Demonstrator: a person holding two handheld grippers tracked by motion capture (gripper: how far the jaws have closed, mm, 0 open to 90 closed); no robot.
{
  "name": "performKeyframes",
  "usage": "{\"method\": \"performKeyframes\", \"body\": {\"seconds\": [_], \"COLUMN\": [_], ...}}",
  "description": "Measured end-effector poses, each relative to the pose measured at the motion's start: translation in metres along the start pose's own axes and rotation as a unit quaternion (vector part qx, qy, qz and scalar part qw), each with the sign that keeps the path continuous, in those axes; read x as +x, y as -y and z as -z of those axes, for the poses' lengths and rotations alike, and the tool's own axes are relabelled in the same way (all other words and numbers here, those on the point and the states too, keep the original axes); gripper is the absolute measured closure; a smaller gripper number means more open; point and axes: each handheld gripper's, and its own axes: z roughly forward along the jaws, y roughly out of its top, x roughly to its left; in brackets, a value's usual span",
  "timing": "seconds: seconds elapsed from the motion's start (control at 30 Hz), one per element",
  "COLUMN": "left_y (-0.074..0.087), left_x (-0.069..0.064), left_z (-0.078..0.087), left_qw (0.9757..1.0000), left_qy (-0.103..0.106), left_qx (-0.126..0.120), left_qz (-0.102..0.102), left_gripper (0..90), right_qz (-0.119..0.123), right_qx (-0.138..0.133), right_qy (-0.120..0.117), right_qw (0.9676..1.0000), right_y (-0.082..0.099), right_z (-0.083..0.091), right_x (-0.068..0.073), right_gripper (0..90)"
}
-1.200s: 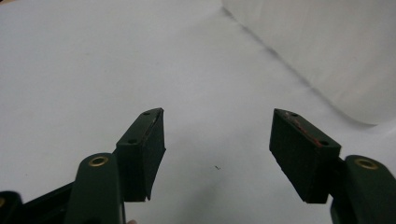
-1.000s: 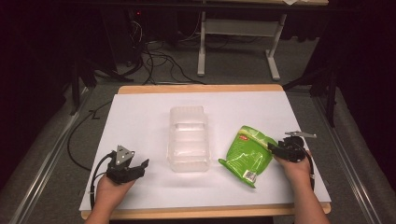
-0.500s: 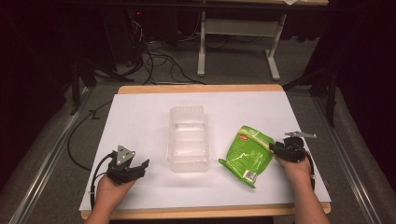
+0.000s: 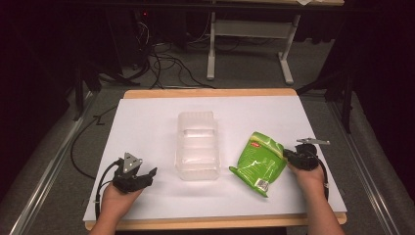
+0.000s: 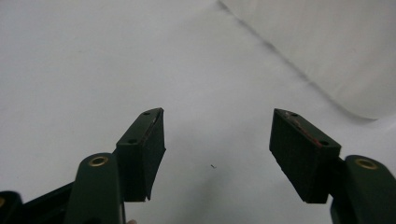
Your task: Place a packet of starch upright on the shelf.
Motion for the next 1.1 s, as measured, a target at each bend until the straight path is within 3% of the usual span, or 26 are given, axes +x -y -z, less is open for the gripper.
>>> {"method": "performKeyframes", "body": {"seconds": [0.33,0.63,0.73,0.83,1.1], "left_y": [0.000,0.000,0.000,0.000,0.000], "left_x": [0.001,0.002,0.002,0.002,0.001], "left_z": [0.000,0.001,0.001,0.001,0.002], "left_qw": [1.0000,1.0000,1.0000,1.0000,1.0000], "left_qy": [-0.002,-0.002,-0.001,-0.001,0.000], "left_qx": [0.000,-0.003,-0.004,-0.004,-0.008], "left_qz": [0.000,0.002,0.001,0.001,0.001], "left_gripper": [36.2,36.2,36.2,36.2,36.2], "right_qz": [-0.004,-0.009,-0.009,-0.004,0.012], "right_qx": [-0.007,-0.052,-0.085,-0.100,-0.160], "right_qy": [-0.020,-0.059,-0.078,-0.088,-0.137], "right_qw": [0.9998,0.9969,0.9933,0.9911,0.9775], "right_y": [-0.001,-0.004,-0.006,-0.008,-0.018], "right_z": [0.004,0.024,0.035,0.041,0.069], "right_x": [-0.001,-0.001,0.001,0.002,0.016], "right_gripper": [89.6,90.0,90.0,90.0,90.0]}}
